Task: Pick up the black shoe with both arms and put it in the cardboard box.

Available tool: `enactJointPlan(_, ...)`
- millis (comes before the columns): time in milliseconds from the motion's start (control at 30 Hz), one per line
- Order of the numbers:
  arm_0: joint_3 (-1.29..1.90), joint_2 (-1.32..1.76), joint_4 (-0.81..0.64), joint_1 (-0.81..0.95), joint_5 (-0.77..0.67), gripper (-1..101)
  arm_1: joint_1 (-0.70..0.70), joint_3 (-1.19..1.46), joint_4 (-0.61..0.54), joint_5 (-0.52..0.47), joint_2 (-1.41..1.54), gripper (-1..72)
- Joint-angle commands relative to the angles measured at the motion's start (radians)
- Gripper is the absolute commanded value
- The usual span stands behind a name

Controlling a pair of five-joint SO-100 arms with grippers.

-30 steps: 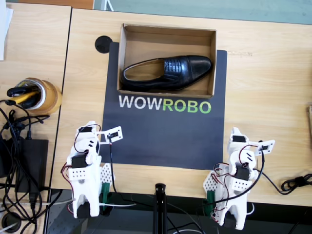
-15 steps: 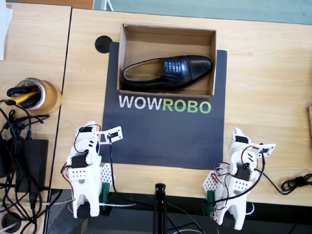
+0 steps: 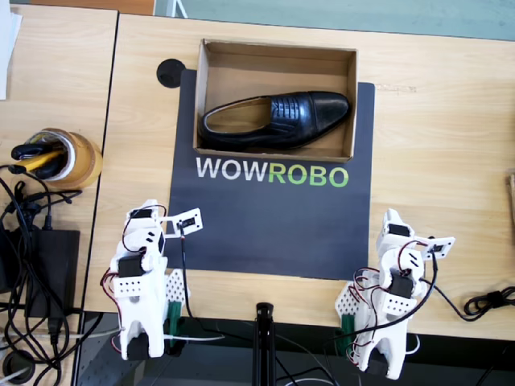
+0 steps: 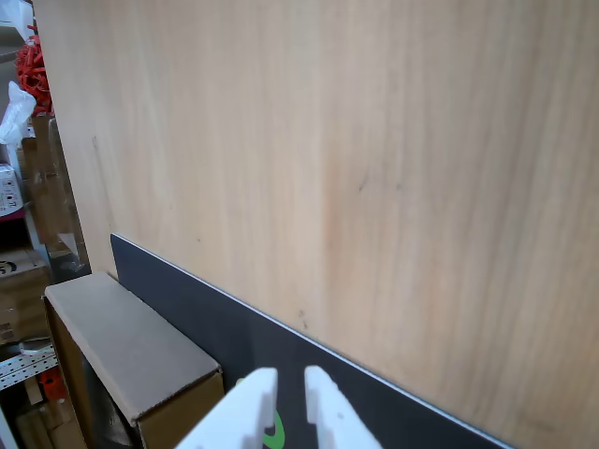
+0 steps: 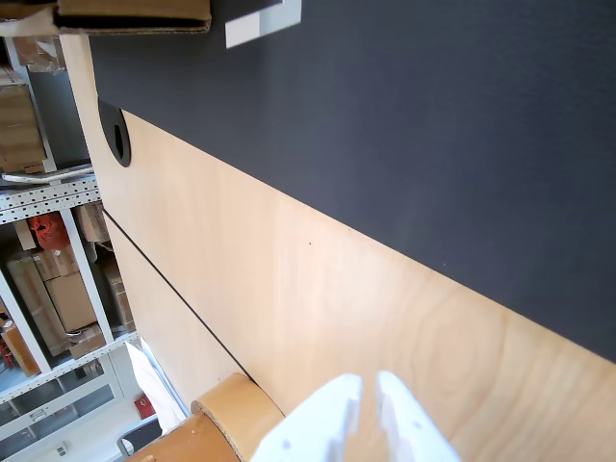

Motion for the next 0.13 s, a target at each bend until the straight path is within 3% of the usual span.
enactJointPlan(0,-0.002,0.017,-0.008,-0.008,0.002,0,0.002,0.012,0.009,-0.008,0.043,4.8)
enactJointPlan(100,-0.002,0.017,-0.008,-0.008,0.002,0,0.002,0.012,0.009,-0.008,0.043,4.8)
